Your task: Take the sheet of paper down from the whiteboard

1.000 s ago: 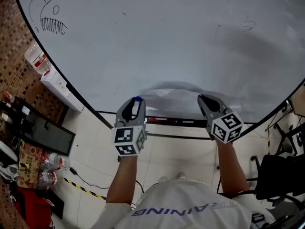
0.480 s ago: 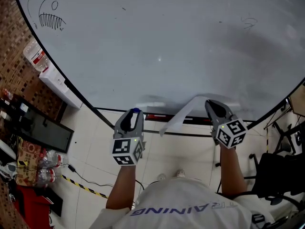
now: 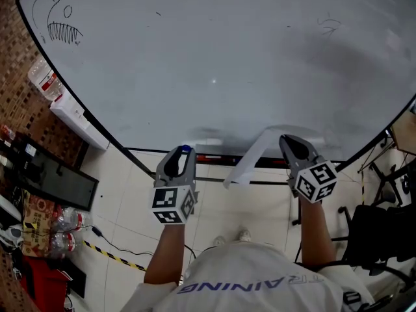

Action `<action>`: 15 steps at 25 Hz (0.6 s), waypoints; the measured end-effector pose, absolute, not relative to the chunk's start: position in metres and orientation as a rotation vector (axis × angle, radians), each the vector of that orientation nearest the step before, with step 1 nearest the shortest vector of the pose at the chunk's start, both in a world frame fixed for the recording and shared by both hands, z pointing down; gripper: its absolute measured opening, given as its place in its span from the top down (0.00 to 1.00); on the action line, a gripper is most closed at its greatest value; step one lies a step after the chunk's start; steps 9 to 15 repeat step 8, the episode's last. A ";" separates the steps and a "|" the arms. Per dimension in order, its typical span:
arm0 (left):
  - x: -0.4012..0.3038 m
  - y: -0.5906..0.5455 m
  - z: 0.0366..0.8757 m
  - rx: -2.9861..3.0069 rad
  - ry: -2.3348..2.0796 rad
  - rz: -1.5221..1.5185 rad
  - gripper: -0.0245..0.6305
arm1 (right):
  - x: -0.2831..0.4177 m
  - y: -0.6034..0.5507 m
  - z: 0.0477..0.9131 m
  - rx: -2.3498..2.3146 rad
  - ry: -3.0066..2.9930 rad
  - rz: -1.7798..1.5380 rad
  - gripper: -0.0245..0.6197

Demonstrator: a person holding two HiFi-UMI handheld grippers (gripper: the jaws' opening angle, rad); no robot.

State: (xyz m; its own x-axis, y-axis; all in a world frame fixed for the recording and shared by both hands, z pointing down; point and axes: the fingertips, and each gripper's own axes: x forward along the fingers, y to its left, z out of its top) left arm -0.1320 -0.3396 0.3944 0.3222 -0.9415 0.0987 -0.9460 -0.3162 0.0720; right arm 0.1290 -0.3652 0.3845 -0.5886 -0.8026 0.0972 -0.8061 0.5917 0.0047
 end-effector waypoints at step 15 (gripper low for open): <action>-0.127 -0.340 0.391 2.460 -1.761 0.050 0.76 | 0.133 -0.362 0.382 1.378 -2.722 0.054 0.95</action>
